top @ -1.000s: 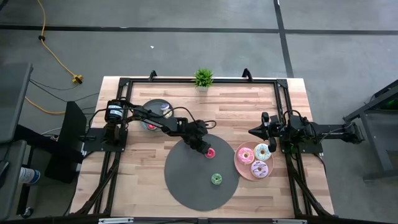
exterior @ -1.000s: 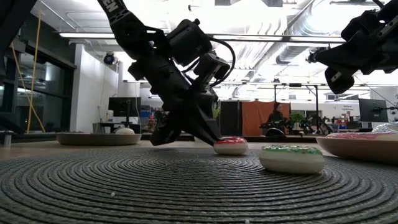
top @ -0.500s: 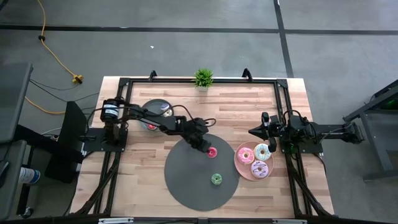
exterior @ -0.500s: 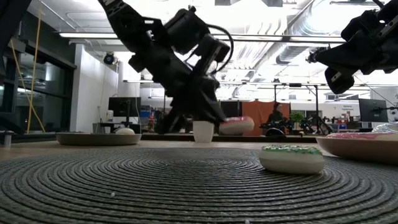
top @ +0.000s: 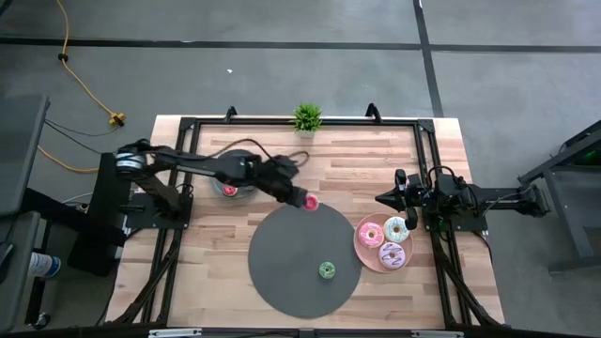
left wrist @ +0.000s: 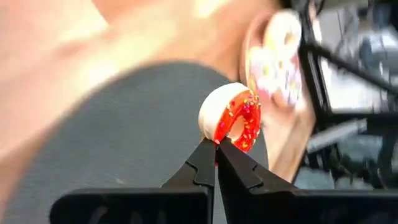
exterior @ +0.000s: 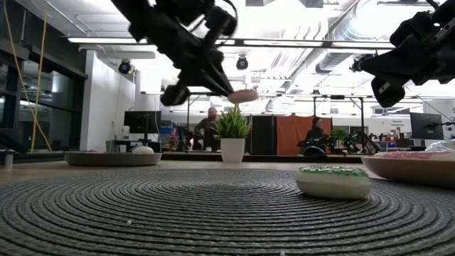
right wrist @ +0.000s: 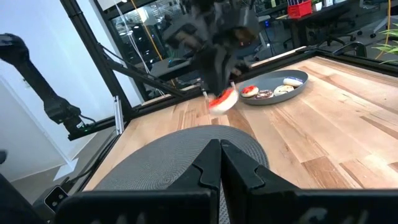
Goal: Pick & Place donuts
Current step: Put the small red donut on the gray plate
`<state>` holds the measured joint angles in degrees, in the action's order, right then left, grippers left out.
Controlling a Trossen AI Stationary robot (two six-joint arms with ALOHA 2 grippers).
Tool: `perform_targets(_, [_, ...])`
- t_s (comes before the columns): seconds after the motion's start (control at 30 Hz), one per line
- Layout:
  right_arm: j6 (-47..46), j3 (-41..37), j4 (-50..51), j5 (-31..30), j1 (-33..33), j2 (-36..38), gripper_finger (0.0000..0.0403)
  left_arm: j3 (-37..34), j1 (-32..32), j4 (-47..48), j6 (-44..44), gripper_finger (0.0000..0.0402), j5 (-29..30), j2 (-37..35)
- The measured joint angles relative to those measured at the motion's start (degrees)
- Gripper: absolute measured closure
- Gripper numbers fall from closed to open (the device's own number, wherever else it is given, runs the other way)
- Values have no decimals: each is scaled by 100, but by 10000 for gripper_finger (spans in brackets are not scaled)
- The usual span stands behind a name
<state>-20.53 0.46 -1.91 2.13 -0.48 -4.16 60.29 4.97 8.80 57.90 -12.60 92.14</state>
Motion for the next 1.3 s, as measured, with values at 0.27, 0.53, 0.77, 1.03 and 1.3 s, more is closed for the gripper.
perform_targets(0.27, [-1,1,2,0,1,-33,402,-1144,454,347,694,399,995,-1434])
perform_targets(0.53, [0,0,0,-2,1,-38,402,-2529,1002,386,1578,399,1513,-2776])
perform_targets(0.77, [0,0,0,-2,0,-33,402,-3164,1436,800,1957,399,1772,-3629])
perform_targets(1.03, [1,-1,0,-1,1,-33,402,-3248,1798,2065,2012,399,2275,-4255])
perform_targets(1.3, [1,1,0,-2,1,-33,402,-3249,2131,2958,1596,399,2434,-4447])
